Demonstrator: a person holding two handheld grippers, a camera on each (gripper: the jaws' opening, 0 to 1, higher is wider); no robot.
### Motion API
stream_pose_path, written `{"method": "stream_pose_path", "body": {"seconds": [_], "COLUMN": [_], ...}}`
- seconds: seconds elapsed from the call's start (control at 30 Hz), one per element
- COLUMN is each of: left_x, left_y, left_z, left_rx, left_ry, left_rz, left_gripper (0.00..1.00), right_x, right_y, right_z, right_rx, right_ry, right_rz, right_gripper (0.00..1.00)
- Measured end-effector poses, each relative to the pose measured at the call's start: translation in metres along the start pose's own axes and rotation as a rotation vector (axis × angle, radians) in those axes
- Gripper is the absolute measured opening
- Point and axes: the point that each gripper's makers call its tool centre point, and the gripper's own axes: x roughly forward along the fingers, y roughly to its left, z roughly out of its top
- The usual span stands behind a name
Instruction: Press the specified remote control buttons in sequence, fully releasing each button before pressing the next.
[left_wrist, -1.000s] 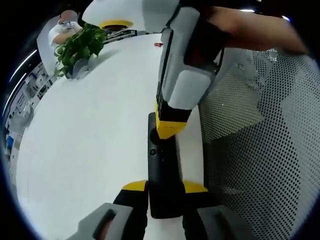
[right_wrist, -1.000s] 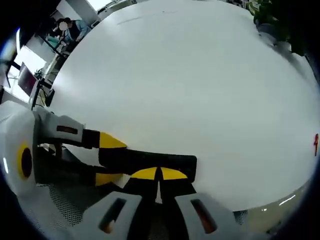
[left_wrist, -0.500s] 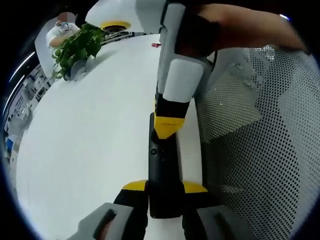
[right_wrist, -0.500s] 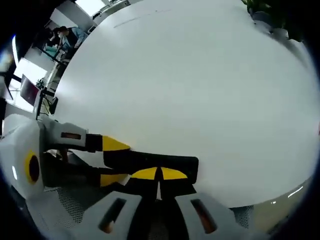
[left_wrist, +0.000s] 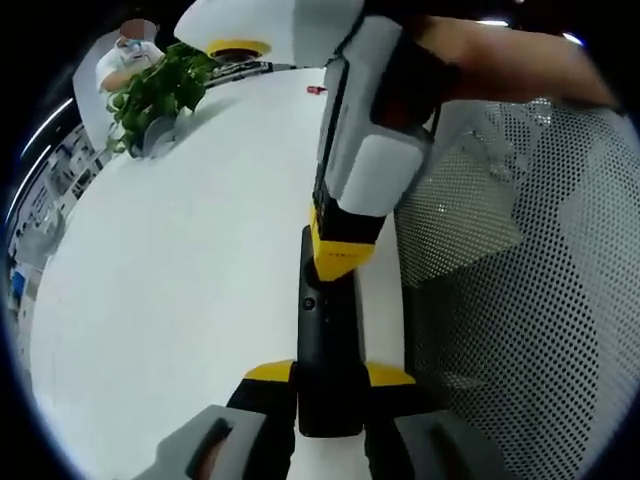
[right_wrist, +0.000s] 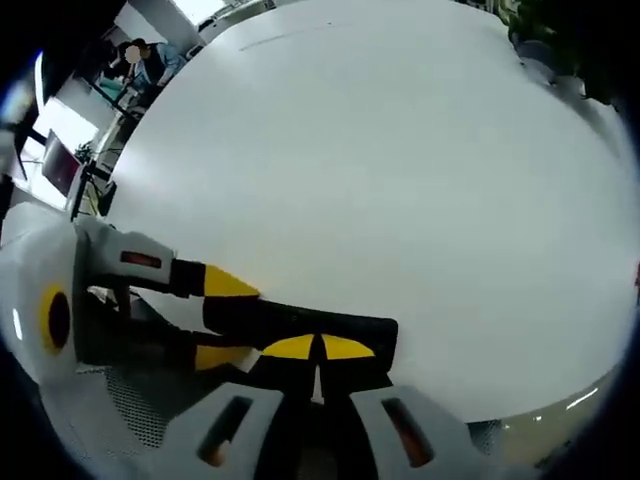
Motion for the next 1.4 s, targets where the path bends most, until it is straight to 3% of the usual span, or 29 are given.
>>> {"method": "stream_pose_path", "body": {"seconds": [0.3,0.57,0.63,0.83,1.07,1.4], "left_x": [0.000,0.001,0.001,0.001,0.002,0.000], "left_y": [-0.006,-0.008,-0.007,-0.007,-0.007,-0.008], "left_z": [0.001,0.002,0.002,0.002,0.002,0.002], "left_rx": [0.023,0.032,0.028,0.033,0.037,0.035], "left_ry": [0.004,-0.010,-0.014,-0.021,-0.025,-0.025], "left_rz": [-0.021,-0.032,-0.034,-0.033,-0.036,-0.037], "left_gripper": [0.24,0.24,0.24,0.24,0.24,0.24], "right_x": [-0.001,0.002,0.002,-0.003,0.006,0.007], "right_y": [0.004,0.015,0.014,0.020,0.019,0.016], "right_z": [-0.001,0.001,-0.004,0.020,0.006,0.001], "right_rx": [0.040,0.076,0.050,0.031,-0.011,-0.054], "right_ry": [0.010,0.031,0.100,0.127,0.300,0.349], "right_rz": [0.028,0.110,0.101,0.092,0.052,0.017], "right_gripper": [0.00,0.00,0.00,0.00,0.00,0.00]}}
